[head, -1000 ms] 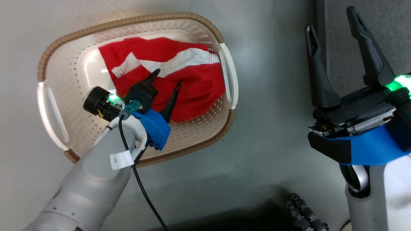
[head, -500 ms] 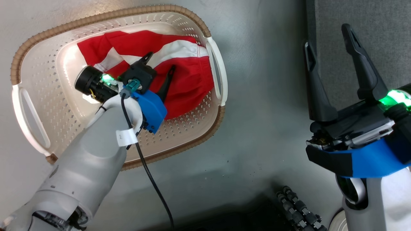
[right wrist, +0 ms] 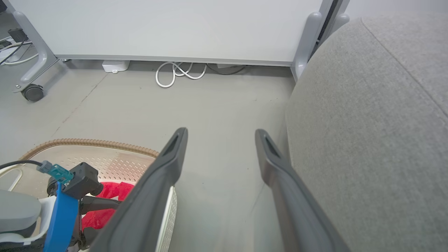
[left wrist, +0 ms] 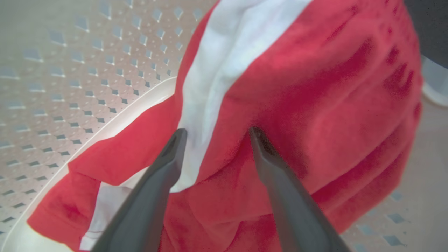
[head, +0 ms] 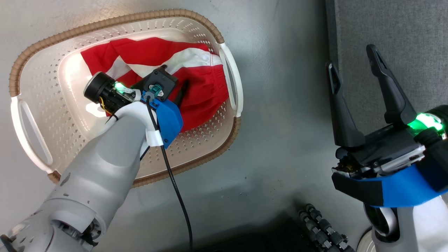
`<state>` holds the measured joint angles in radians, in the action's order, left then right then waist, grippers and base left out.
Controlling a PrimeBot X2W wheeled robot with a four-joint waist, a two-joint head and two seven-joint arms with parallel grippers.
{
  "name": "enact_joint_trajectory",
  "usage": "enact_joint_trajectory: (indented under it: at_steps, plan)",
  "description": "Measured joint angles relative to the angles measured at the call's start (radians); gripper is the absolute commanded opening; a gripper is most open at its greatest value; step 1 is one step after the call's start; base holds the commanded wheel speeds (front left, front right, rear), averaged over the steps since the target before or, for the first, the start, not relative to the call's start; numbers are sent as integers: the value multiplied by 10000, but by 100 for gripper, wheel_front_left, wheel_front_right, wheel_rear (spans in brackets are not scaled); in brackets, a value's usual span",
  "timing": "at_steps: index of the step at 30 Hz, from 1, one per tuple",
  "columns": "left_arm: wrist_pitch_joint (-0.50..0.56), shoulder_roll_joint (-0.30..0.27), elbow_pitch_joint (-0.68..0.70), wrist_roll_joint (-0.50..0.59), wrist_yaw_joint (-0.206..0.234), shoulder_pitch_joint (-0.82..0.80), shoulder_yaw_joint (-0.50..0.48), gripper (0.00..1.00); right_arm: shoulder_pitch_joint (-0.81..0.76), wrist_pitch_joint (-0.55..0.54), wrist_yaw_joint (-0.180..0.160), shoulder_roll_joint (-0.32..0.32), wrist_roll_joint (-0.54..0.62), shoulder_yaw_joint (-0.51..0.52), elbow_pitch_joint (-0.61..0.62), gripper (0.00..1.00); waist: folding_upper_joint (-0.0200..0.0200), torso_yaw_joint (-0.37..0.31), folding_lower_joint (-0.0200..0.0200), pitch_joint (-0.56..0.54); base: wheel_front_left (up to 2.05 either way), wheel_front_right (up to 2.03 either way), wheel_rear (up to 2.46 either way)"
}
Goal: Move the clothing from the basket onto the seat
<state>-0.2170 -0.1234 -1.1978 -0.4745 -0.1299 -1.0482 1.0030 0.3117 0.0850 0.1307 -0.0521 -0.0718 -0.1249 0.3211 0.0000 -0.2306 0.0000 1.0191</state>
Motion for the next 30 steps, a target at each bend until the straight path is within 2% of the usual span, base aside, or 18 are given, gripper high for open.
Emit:
enact_joint_trajectory:
  at_steps: [2, 3, 19, 30]
  plan:
    - [27, 21, -136, -69, 0, -59, 59, 19, -95, 0, 0, 0, -4, -4, 40, 100, 0, 8, 0, -5, 0, 0, 0]
    - [29, 36, -184, -128, 0, -87, 79, 0, -103, 0, 0, 0, -15, -6, 44, 100, 0, 12, 0, -7, 0, 0, 0]
    - [-328, 272, -192, -989, 0, -341, 598, 0, 12, -15, 0, 0, 29, 10, 63, 100, 0, 223, 0, -109, 0, 0, 0]
    - [-447, 167, 433, -1486, 0, -12, 180, 0, 441, 48, 0, 8, 169, 100, -345, 100, 0, 492, 0, -855, 0, 0, 0]
